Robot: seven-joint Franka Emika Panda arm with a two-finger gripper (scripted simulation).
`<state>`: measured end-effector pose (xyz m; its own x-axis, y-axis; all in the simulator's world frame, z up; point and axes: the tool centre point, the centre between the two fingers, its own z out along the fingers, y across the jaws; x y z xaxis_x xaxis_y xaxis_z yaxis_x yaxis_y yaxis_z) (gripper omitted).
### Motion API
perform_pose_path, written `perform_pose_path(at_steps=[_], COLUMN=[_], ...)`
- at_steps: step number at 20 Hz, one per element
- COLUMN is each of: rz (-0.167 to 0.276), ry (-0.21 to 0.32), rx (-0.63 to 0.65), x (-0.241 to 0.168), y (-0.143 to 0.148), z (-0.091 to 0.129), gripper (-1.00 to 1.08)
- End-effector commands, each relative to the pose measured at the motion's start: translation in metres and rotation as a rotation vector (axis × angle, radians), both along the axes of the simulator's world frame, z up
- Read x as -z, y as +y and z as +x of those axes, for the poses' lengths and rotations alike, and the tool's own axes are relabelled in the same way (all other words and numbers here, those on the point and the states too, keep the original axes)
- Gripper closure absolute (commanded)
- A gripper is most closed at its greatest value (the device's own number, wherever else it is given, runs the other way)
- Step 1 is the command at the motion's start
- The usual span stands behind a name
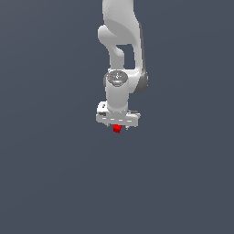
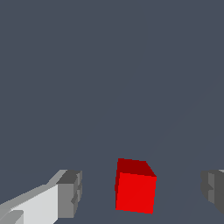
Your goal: Pick up the red cube and move it to a goal position.
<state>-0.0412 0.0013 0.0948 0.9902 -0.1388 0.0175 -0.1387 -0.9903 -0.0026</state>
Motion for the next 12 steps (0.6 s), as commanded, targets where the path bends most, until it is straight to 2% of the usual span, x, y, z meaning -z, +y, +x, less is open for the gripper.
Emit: perform_pose_path(at_steps=[1, 7, 12], rz=[-0.001, -0.001, -0.001], ry=[0.005, 0.013, 0.017], rx=[0.034, 0.092, 0.118], x=[0.02, 0.057, 0.073], y=[-0.001, -0.002, -0.001], z=[-0.012, -0.033, -0.041], gripper=[-0.92, -0.92, -0.92])
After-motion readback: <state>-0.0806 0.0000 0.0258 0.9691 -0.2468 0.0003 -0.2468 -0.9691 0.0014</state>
